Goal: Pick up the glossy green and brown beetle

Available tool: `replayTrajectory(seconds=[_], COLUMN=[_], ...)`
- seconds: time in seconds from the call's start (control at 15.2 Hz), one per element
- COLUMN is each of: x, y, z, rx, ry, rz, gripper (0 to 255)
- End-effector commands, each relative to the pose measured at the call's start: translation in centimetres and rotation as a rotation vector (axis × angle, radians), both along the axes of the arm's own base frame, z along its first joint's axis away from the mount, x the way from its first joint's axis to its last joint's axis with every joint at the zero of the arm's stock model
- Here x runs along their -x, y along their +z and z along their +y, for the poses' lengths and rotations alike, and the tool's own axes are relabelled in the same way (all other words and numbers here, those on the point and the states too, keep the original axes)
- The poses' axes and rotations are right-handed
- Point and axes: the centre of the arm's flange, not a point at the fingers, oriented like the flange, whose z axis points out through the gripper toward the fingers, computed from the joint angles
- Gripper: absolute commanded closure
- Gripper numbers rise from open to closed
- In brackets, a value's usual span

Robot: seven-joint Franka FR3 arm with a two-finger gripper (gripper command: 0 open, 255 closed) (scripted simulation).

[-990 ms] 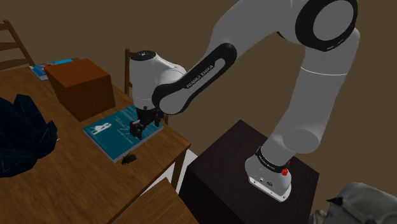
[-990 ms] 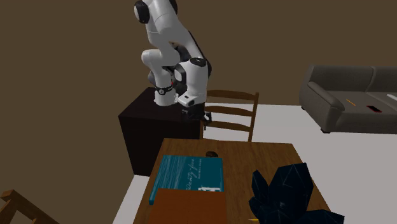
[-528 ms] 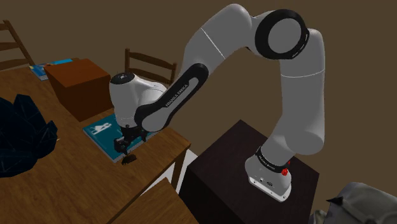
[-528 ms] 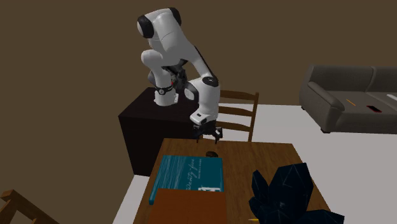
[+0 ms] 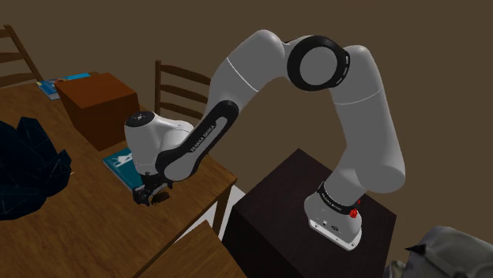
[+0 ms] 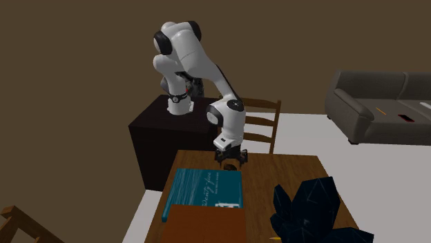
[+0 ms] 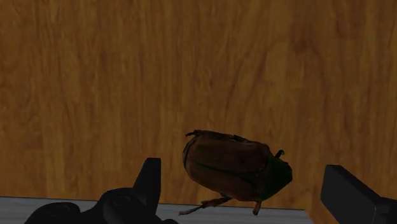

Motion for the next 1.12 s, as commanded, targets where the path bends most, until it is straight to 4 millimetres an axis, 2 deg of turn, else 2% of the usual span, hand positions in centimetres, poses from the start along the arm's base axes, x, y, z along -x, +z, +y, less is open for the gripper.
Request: replayTrajectory(seconds=[0.0,0.13,0.26,0.33,0.92,1.06], x=[0.0,0.0,0.0,0.0,0.0,0.0], y=[-1.1,-1.9,-1.9,-2.0,-1.9,-0.9], z=[0.0,0.0,0.0,-0.1,0.0,0.0], rx=[0.0,0.0,0.0,0.0,0.0,0.0], ry=[0.0,0.0,0.0,0.0,0.0,0.0], rz=[0.0,0.0,0.0,0.0,0.0,0.0], gripper=[0,0,0,255,255,255])
